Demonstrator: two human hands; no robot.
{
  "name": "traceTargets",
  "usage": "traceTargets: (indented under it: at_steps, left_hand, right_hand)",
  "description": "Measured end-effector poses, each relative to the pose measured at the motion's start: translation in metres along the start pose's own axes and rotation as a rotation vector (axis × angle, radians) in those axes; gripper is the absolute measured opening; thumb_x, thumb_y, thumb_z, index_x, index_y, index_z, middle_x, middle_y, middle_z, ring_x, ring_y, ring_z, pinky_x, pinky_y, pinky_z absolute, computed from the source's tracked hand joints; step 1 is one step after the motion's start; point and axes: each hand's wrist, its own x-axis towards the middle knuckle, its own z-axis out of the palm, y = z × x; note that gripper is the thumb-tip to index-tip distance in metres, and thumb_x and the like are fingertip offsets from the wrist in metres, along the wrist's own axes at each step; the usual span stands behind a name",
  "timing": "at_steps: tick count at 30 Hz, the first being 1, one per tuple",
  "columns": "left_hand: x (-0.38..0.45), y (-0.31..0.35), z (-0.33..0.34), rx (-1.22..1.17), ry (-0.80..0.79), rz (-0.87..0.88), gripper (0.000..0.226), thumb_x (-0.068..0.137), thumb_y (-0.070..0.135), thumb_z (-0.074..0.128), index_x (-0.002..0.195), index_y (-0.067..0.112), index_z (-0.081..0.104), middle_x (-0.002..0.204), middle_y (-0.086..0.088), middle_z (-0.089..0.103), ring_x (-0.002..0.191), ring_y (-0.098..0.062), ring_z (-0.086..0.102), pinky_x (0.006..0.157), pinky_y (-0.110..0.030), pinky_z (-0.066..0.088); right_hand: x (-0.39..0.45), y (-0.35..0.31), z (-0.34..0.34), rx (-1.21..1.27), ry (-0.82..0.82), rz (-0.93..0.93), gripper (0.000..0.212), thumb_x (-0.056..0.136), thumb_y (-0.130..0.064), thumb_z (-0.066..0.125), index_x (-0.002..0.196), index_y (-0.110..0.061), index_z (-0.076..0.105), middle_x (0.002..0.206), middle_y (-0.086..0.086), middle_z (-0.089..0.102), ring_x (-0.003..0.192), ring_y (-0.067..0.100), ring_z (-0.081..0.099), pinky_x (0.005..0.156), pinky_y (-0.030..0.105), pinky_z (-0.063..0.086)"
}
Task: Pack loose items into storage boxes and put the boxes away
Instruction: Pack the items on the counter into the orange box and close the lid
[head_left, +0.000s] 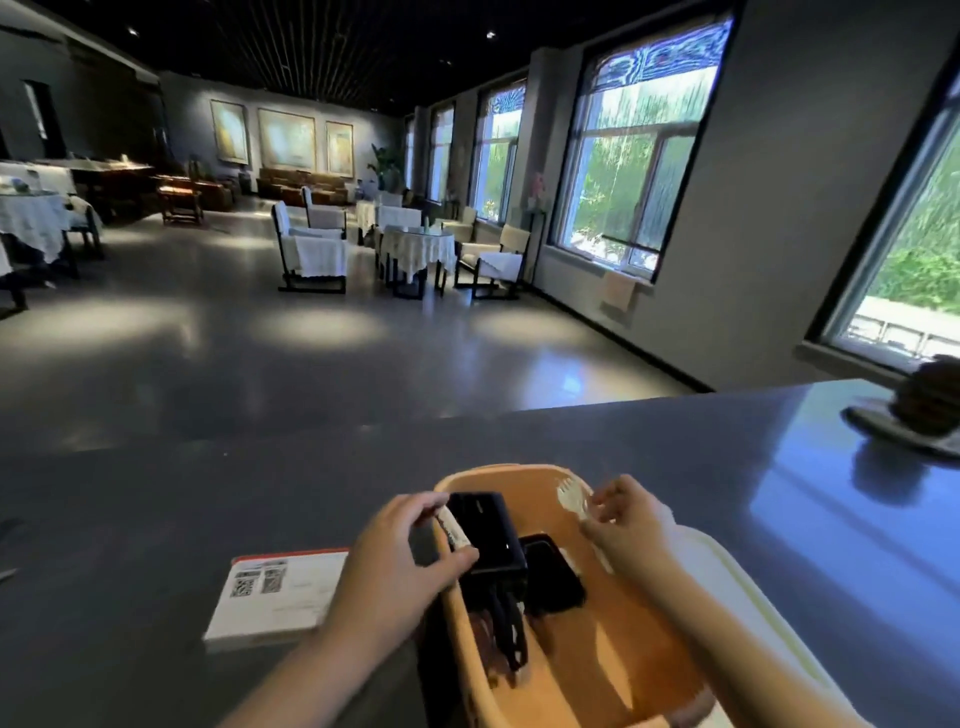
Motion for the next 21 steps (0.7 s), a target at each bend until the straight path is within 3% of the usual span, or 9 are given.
traceTargets:
  at_steps: [3,6,8,11,13,16,21]
  left_hand:
    - [0.002,0.021,0.023,0.014,-0.022,-0.020,0.047,0.071,0.040,0.078,0.111,0.042,0.055,0.111,0.027,0.052,0.105,0.003,0.049,0.090,-0.023,0.044]
    - [0.007,0.036,0.037,0.025,-0.028,-0.034,0.045,0.071,0.043,0.077,0.109,0.045,0.054,0.110,0.030,0.051,0.106,0.004,0.048,0.090,-0.026,0.046]
    - [0.009,0.040,0.044,0.056,-0.023,-0.044,0.045,0.070,0.046,0.077,0.108,0.048,0.053,0.109,0.033,0.049,0.105,0.005,0.047,0.089,-0.023,0.044]
    - [0.012,0.044,0.050,0.085,0.006,-0.048,0.047,0.068,0.045,0.079,0.108,0.046,0.054,0.107,0.035,0.049,0.106,0.006,0.048,0.088,-0.017,0.040]
    - [0.014,0.047,0.053,0.106,-0.005,-0.054,0.050,0.068,0.042,0.079,0.111,0.045,0.055,0.108,0.035,0.048,0.107,0.005,0.048,0.088,-0.015,0.037]
    - [0.021,0.048,0.061,0.189,-0.072,-0.059,0.053,0.070,0.043,0.078,0.117,0.043,0.054,0.111,0.034,0.045,0.107,0.007,0.043,0.085,-0.011,0.033]
    - [0.051,0.046,0.095,0.335,-0.236,-0.038,0.061,0.068,0.042,0.079,0.124,0.036,0.055,0.124,0.021,0.053,0.117,-0.005,0.048,0.101,-0.023,0.040]
  right_hand:
    - [0.004,0.014,0.014,-0.206,-0.162,-0.001,0.021,0.080,-0.034,0.066,0.074,-0.029,0.047,0.074,-0.010,0.056,0.072,0.015,0.057,0.065,0.028,0.047]
    - [0.013,0.015,0.029,-0.349,-0.325,-0.021,0.004,0.086,-0.020,0.058,0.088,-0.021,0.055,0.082,-0.003,0.057,0.080,0.020,0.061,0.072,0.033,0.053]
    - [0.020,0.020,0.039,-0.435,-0.364,-0.094,0.010,0.089,-0.010,0.055,0.096,-0.017,0.057,0.082,-0.004,0.058,0.083,0.019,0.063,0.073,0.031,0.053]
    - [0.026,0.022,0.051,-0.554,-0.367,-0.226,0.020,0.093,-0.009,0.053,0.111,-0.017,0.059,0.100,-0.001,0.068,0.089,0.016,0.067,0.078,0.028,0.055]
    - [0.030,0.022,0.054,-0.556,-0.416,-0.244,0.020,0.094,-0.010,0.054,0.111,-0.017,0.061,0.103,0.001,0.069,0.090,0.015,0.068,0.079,0.026,0.054]
    - [0.036,0.021,0.046,-0.474,-0.439,-0.240,0.016,0.091,-0.017,0.054,0.104,-0.016,0.063,0.096,0.000,0.067,0.091,0.019,0.066,0.068,0.027,0.048]
    - [0.038,0.027,0.003,-0.142,-0.193,-0.235,0.022,0.090,-0.024,0.052,0.107,-0.031,0.064,0.107,-0.009,0.066,0.087,0.009,0.059,0.069,0.018,0.045]
